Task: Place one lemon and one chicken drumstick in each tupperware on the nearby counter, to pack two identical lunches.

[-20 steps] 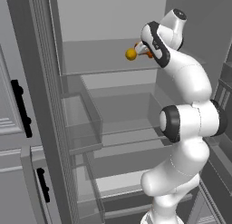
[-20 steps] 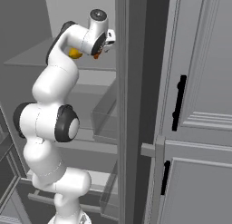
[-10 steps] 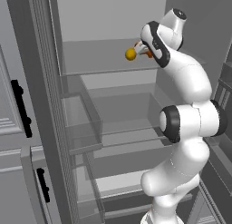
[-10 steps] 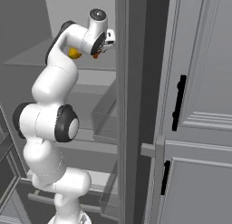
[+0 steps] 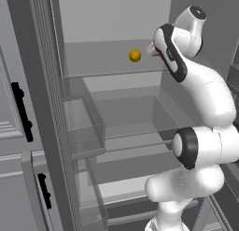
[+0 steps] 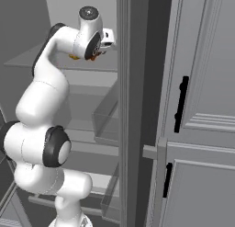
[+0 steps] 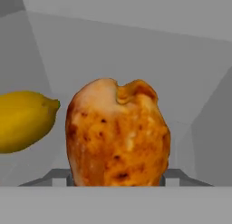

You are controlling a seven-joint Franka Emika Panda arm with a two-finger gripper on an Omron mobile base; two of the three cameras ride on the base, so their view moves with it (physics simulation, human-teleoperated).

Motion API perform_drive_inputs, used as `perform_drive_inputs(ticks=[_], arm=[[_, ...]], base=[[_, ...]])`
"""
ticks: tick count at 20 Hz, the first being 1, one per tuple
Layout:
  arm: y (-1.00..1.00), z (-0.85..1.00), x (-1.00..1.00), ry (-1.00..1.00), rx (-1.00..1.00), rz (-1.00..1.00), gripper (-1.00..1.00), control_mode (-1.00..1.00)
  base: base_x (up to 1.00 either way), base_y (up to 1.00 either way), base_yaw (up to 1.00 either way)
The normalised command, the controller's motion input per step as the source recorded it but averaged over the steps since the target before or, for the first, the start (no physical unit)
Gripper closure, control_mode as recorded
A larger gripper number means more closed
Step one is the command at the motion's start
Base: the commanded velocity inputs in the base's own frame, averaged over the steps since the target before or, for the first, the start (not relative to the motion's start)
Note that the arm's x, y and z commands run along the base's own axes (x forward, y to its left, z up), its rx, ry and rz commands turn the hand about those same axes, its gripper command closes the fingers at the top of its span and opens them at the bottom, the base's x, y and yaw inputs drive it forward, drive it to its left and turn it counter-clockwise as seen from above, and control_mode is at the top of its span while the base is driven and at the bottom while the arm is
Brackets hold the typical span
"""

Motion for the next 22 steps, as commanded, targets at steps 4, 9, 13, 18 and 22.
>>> perform_drive_inputs(ticks=[4, 9, 13, 18, 22], arm=[[0.03, -0.03, -0.93, -0.03, 0.0, -0.41, 1.0, -1.0], [0.14, -0.08, -0.96, 0.2, 0.0, -0.35, 1.0, -1.0], [0.29, -0.25, -1.0, 0.39, 0.0, -0.07, 1.0, -1.0], [0.05, -0.59, -1.0, 0.36, 0.01, 0.0, 1.0, -1.0], [0.01, -0.99, -0.99, 0.41, 0.0, 0.0, 1.0, -1.0]], base=[[0.0, 0.0, 0.0], [0.0, 0.0, 0.0], [0.0, 0.0, 0.0], [0.0, 0.0, 0.0], [0.0, 0.0, 0.0]])
